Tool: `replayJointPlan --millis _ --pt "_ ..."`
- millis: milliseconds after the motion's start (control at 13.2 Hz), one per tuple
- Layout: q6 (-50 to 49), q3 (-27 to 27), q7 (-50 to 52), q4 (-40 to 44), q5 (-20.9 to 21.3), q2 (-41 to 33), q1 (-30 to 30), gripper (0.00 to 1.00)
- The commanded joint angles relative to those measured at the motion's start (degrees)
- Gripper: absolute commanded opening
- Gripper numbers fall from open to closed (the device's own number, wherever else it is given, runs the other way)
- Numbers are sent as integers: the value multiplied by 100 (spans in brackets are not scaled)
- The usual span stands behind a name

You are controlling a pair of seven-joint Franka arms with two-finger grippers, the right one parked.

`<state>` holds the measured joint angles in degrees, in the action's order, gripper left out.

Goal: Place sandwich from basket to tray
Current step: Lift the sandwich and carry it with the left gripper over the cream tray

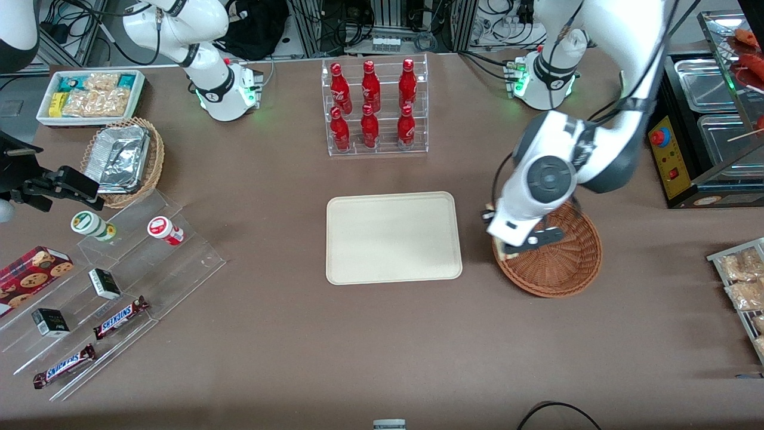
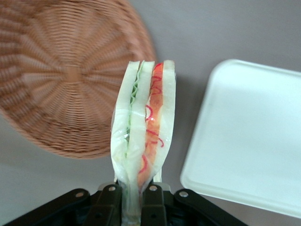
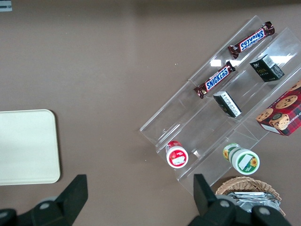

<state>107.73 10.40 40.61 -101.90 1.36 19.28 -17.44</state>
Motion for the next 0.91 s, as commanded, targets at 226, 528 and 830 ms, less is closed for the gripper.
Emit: replayJointPlan --millis 226,528,830 --pt "755 -46 578 970 -206 1095 -1049 9" --pt "1119 -55 1193 1443 -171 1674 -1647 9" --pt "1119 -73 1660 2111 -153 2228 -2008 8"
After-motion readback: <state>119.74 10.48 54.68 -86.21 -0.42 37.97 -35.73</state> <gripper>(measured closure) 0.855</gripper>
